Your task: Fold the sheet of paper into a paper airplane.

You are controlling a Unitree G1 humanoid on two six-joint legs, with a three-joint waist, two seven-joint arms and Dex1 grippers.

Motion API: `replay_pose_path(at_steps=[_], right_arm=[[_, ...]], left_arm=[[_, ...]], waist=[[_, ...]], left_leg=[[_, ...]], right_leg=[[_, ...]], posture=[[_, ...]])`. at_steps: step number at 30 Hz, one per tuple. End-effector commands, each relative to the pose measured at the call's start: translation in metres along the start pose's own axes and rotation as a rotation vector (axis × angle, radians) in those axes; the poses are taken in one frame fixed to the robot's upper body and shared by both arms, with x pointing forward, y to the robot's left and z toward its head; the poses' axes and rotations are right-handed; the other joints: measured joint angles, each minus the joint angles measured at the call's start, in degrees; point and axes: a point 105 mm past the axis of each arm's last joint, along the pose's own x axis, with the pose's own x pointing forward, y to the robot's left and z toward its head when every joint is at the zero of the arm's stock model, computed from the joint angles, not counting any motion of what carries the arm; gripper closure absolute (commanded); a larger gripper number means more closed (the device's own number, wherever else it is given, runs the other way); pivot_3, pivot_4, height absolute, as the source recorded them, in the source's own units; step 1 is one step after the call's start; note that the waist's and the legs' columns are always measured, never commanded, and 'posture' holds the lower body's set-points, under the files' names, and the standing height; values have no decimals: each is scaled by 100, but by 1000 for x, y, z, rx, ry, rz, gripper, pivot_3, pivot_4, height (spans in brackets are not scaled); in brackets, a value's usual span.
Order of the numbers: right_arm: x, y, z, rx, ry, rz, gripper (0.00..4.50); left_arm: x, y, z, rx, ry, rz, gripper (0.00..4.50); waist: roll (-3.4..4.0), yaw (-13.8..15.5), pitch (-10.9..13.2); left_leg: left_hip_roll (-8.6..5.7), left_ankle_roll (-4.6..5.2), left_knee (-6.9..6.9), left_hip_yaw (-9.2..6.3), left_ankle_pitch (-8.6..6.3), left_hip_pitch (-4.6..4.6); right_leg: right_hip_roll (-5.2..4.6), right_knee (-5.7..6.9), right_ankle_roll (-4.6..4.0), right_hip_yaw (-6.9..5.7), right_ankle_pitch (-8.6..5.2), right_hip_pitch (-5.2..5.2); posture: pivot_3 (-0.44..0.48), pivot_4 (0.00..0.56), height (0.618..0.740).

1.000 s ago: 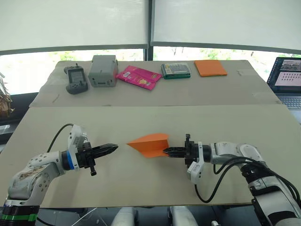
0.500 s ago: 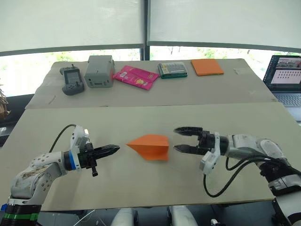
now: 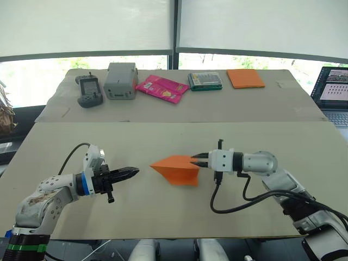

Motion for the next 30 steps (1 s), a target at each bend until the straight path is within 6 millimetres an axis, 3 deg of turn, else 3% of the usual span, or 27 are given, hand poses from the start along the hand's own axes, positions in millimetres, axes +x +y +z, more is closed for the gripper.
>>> replay_pose_path(at_steps=[1, 9, 16, 21, 27, 30], right_arm=[[-3, 8, 9, 31, -27, 20, 4460], [5, 36, 4, 73, -13, 38, 4460], [4, 37, -15, 77, 68, -17, 4460], [6, 49, -23, 63, 99, -12, 4460], [10, 57, -24, 42, 109, -21, 4460], [11, 58, -24, 29, 113, -29, 4460]], left_arm=[[-2, -2, 4, 32, -1, -8, 4500], [0, 0, 4, 37, 9, -20, 4500], [8, 10, 6, 53, 23, -6, 4500], [40, 22, 23, 50, -33, -11, 4500], [82, 21, 12, 116, 91, -144, 4500], [90, 23, -1, 158, 183, -203, 4500]], waist=[[0, 15, 0], [0, 18, 0], [0, 24, 0], [-16, 67, -6], [-21, 26, -9], [-21, 8, -9]], left_leg=[[0, 0, 1, 0, 0, 0], [-1, 0, 2, 2, 0, 3], [-3, -1, 7, 3, 0, 8], [-8, -1, 16, -2, 1, 10], [-16, -1, 14, -1, 1, 17], [-13, -1, 13, 0, 1, 17]], right_leg=[[0, 0, 0, 0, 0, 1], [3, 3, 0, -1, 0, 2], [3, 4, 0, -2, 0, 8], [2, 6, 1, -13, 0, 18], [10, 8, 1, -10, 1, 21], [17, 9, 1, -8, 1, 20]], posture=[[0, 150, 740], [0, 150, 740], [0, 150, 740], [0, 150, 740], [0, 150, 740], [0, 150, 740]])
